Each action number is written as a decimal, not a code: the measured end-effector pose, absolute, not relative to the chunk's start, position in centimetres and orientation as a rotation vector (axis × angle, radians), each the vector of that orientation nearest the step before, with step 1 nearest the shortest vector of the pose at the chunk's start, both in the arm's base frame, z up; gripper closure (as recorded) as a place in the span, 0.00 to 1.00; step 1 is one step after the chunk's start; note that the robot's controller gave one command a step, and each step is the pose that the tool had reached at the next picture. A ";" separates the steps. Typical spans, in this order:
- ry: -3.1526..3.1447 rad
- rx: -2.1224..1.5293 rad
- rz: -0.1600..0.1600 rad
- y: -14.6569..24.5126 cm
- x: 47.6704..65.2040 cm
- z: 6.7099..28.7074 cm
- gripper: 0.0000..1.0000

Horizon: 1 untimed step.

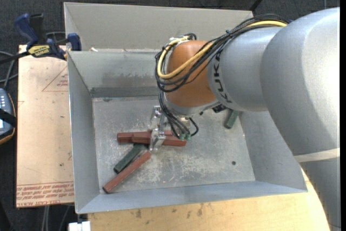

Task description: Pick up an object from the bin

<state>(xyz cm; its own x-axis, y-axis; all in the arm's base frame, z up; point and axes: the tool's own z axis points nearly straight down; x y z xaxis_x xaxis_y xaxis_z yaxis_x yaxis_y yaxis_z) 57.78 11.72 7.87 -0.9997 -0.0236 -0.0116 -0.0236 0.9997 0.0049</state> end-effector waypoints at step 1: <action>3.126 0.106 0.008 9.2 60.7 10.9 1.00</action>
Offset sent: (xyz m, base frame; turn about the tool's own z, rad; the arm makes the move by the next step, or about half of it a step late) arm 0.0051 -0.0118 0.2081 -0.1819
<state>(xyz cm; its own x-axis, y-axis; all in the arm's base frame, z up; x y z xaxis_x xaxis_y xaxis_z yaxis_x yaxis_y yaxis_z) 60.66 9.20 10.86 -0.9976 0.0678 -0.0131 0.0677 0.9977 0.0055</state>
